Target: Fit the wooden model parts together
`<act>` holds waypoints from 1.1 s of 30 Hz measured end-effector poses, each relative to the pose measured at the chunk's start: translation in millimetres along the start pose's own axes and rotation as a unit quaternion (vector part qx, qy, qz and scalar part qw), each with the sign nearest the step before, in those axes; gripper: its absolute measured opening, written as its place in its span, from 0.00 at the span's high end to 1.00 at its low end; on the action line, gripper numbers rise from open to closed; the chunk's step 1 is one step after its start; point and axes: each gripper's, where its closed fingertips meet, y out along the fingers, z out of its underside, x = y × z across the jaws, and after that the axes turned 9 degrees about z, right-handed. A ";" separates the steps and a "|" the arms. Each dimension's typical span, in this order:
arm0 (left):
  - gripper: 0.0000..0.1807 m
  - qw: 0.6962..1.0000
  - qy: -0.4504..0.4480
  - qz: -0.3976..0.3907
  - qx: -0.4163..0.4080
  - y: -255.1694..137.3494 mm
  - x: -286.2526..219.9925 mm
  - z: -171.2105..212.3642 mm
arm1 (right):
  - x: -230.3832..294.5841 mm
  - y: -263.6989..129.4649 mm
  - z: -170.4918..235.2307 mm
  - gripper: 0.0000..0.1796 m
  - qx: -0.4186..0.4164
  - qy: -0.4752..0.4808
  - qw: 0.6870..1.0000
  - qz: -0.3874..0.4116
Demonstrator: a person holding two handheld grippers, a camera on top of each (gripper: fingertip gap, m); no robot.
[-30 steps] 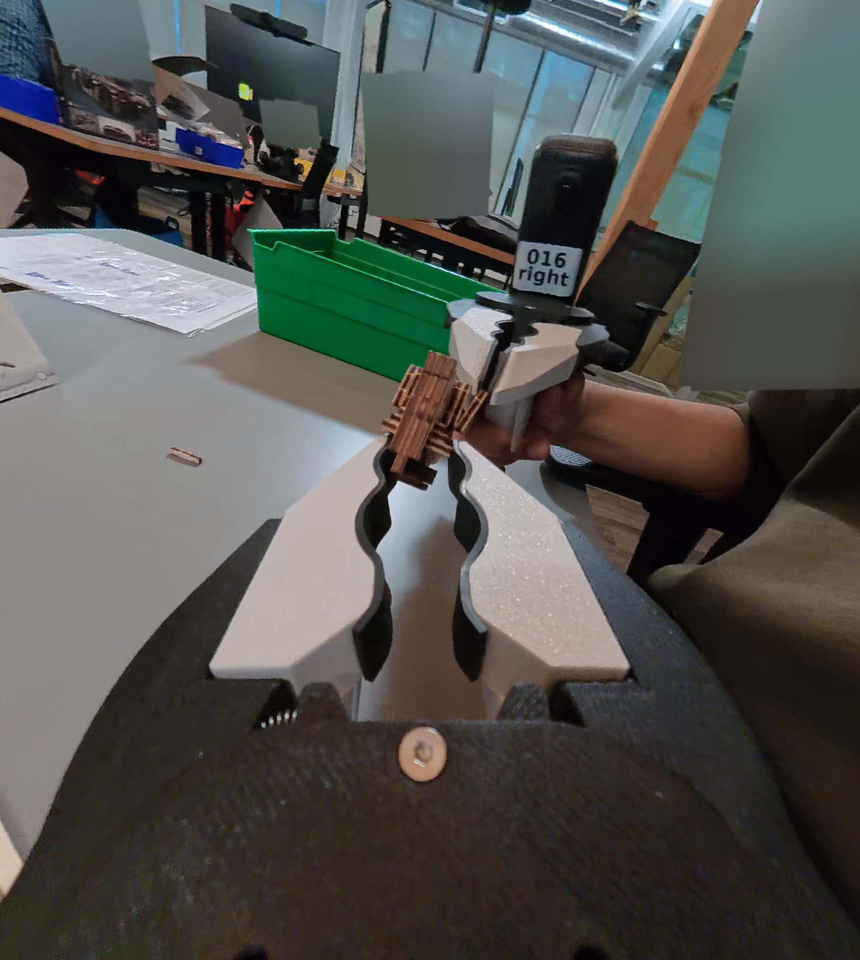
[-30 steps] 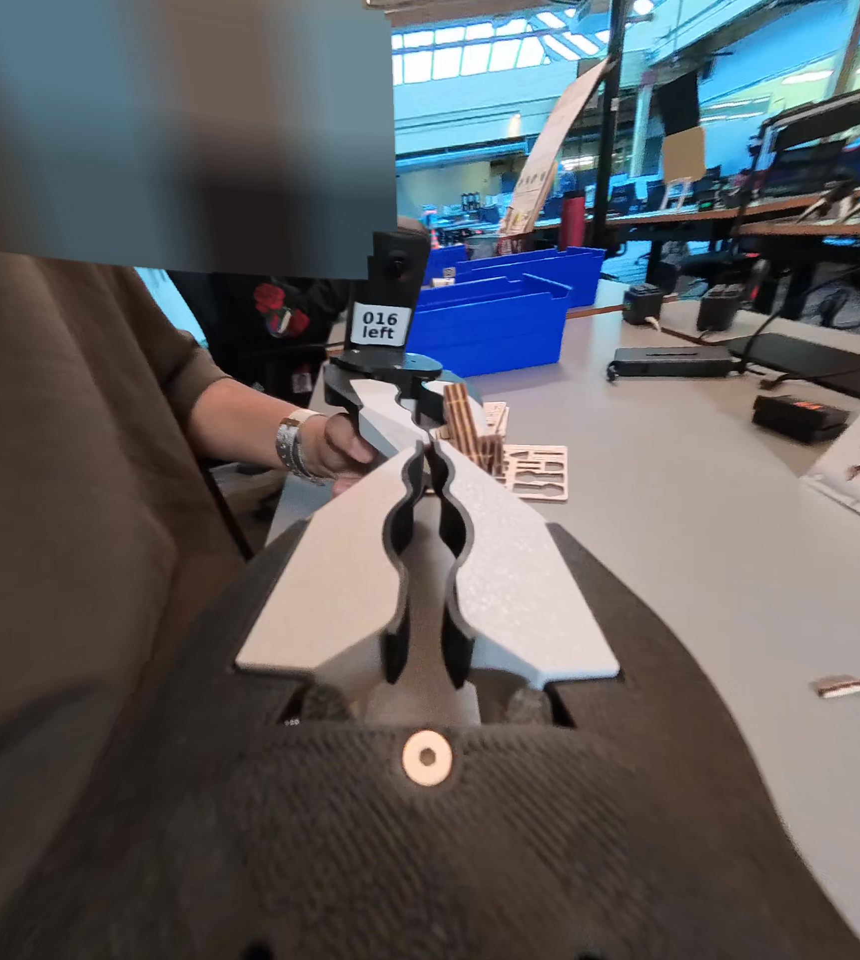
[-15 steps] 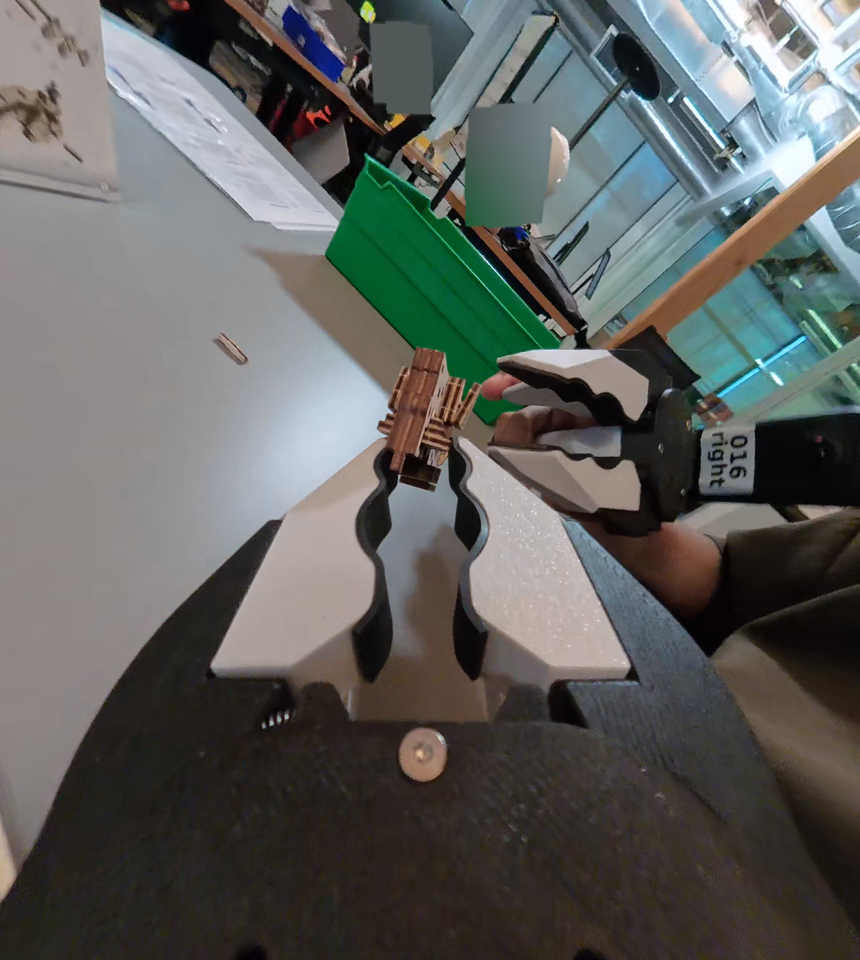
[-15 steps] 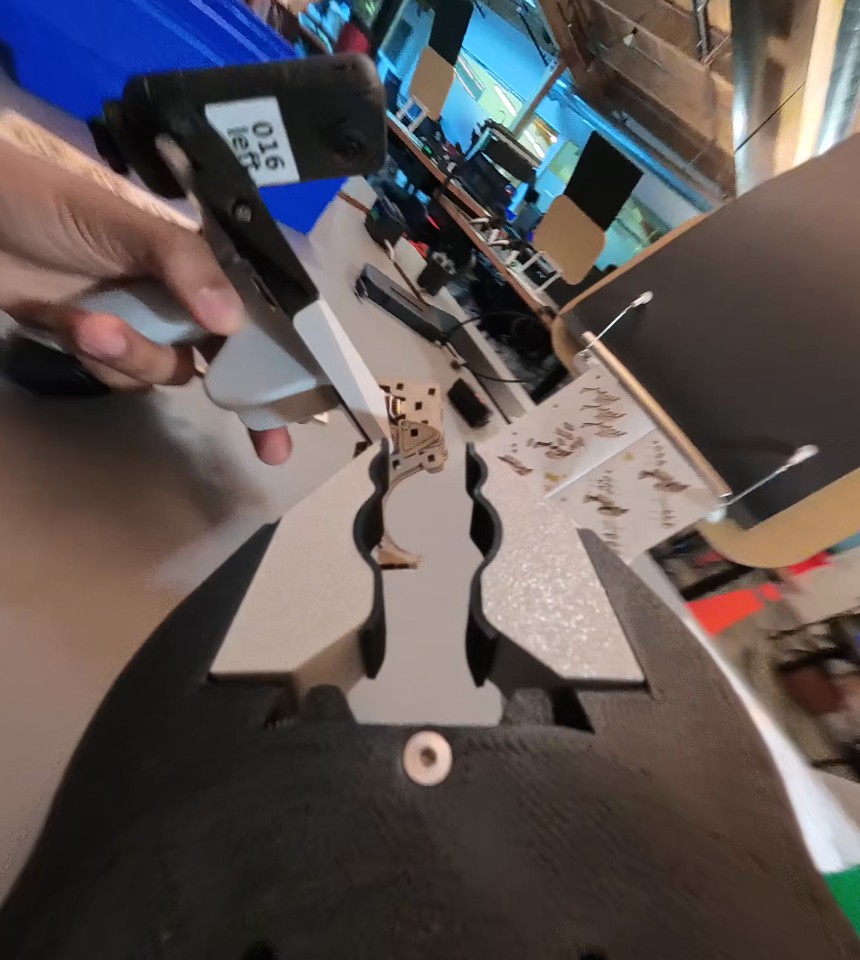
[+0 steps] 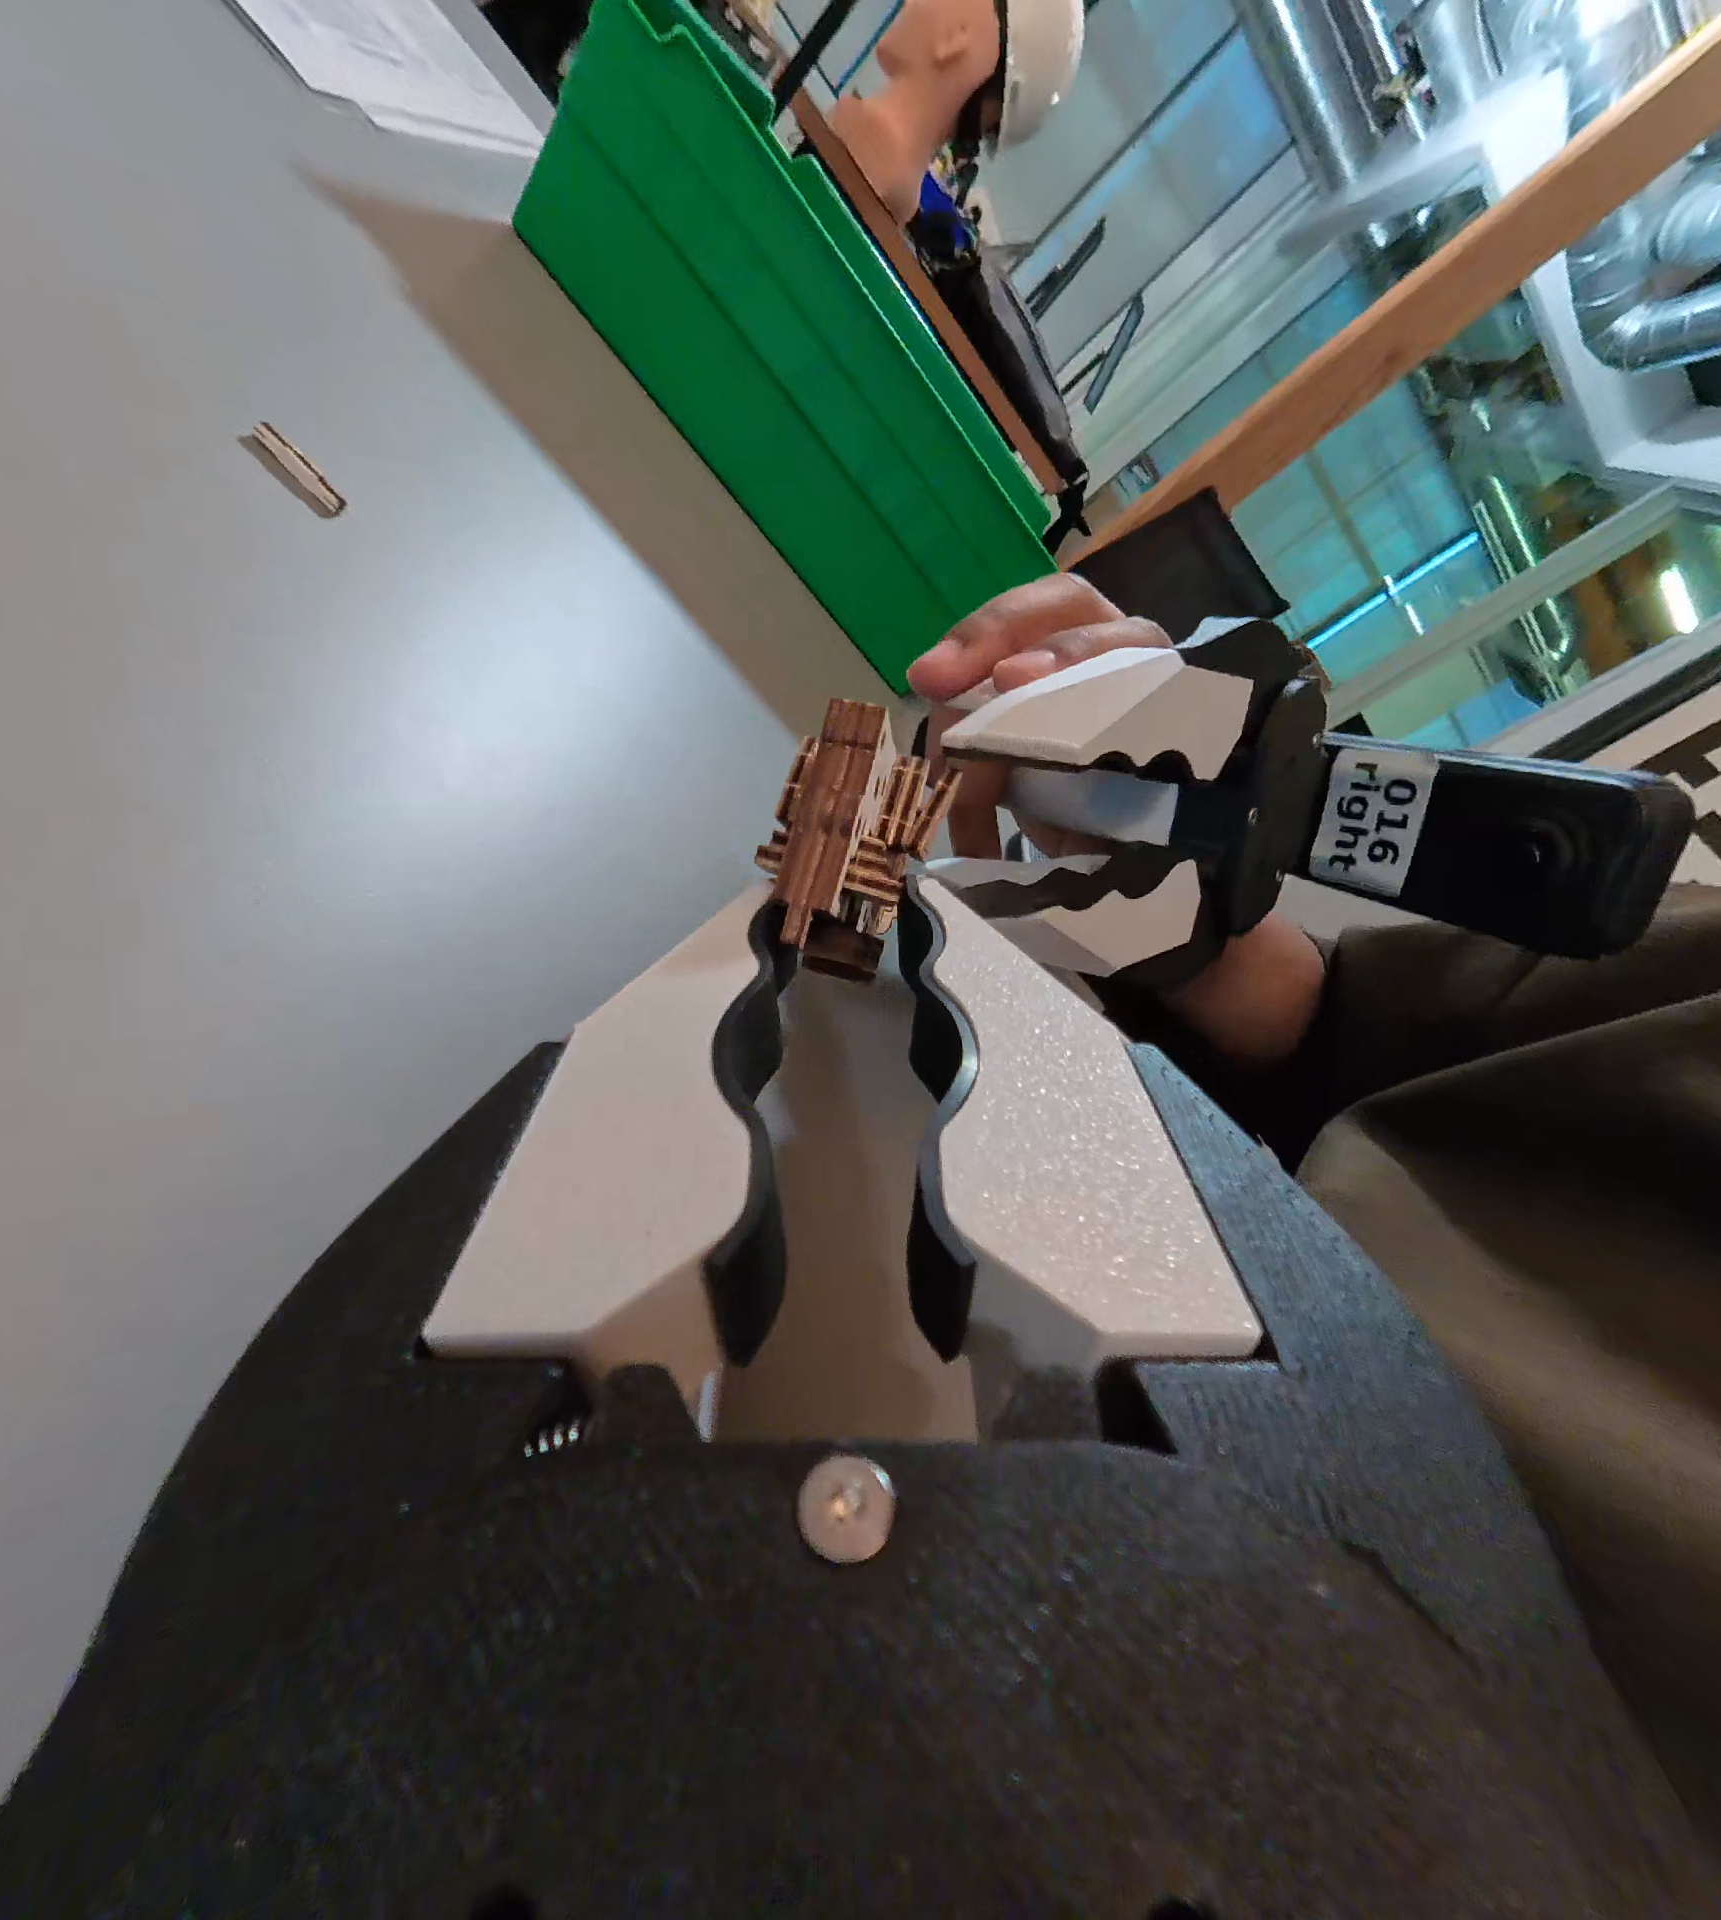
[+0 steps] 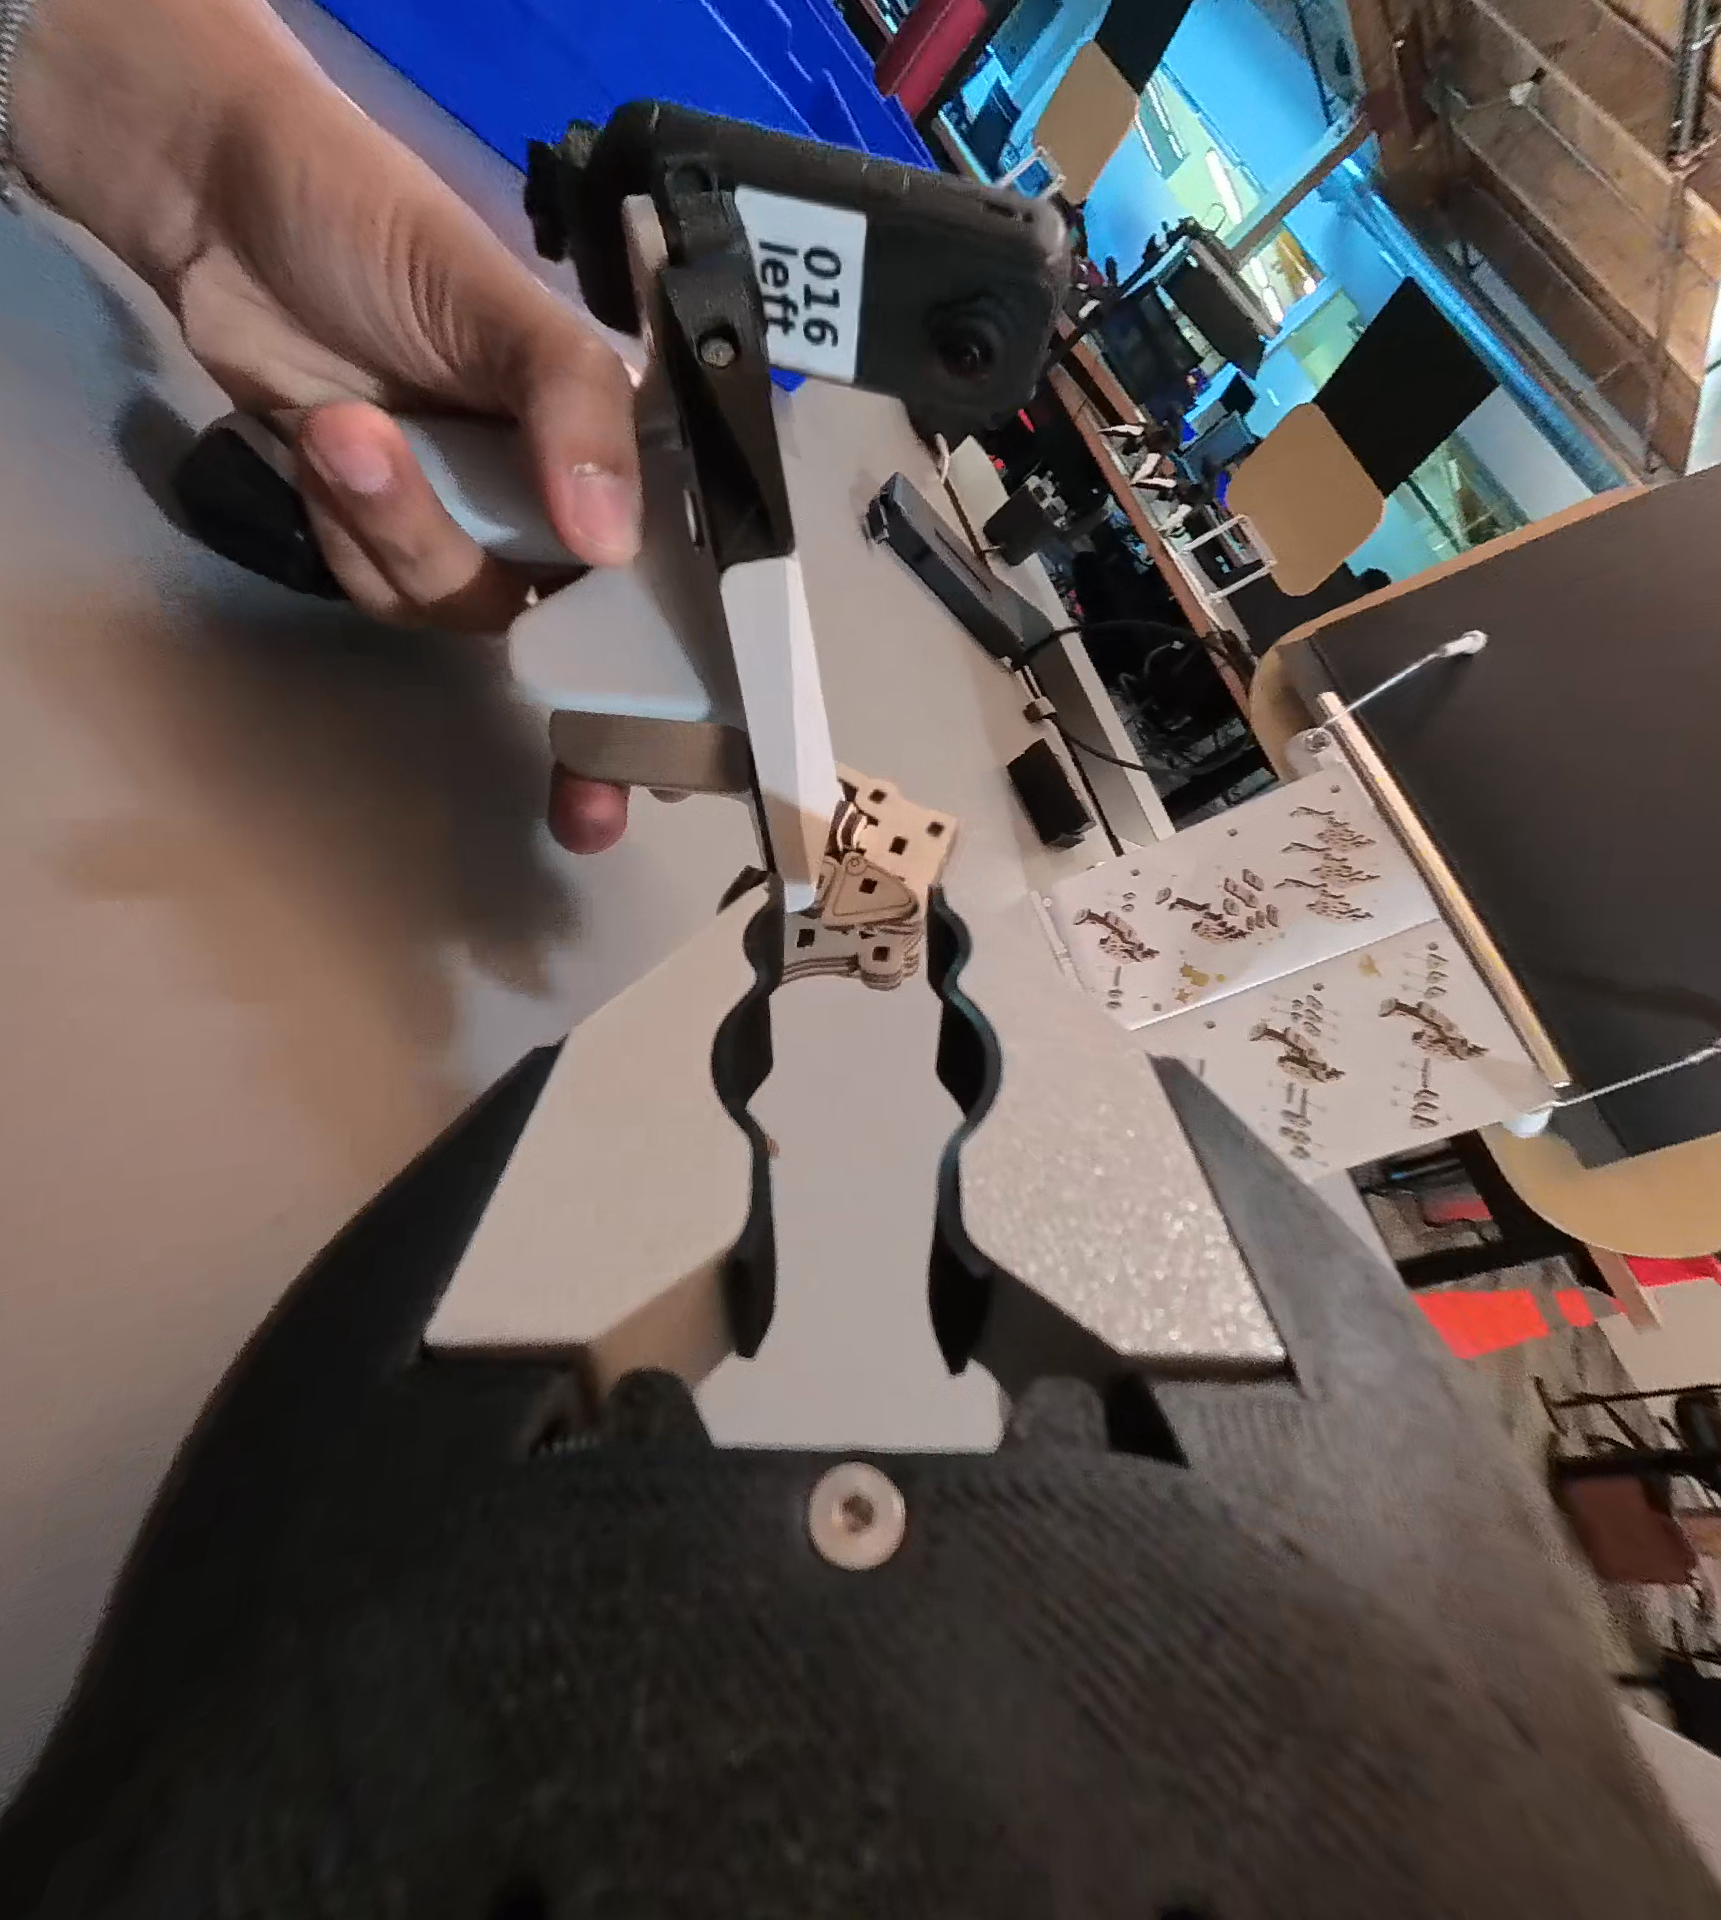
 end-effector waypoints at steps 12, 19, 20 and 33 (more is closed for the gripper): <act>0.91 0.996 0.001 -0.009 0.087 5.4 4.8 27.4 | 23.7 -11.0 12.5 0.90 0.007 -0.074 0.995 -0.068; 0.91 0.996 -0.034 0.039 0.071 7.7 -7.9 23.8 | 17.9 -16.6 2.9 0.91 -0.014 0.051 0.993 -0.104; 0.91 0.996 -0.039 0.050 0.067 7.9 -11.1 22.9 | 16.4 -17.6 0.0 0.91 -0.021 0.076 0.991 -0.110; 0.92 0.979 -0.151 0.131 0.027 6.8 -26.0 13.7 | 6.8 -19.1 -15.3 0.91 -0.053 0.076 0.992 -0.080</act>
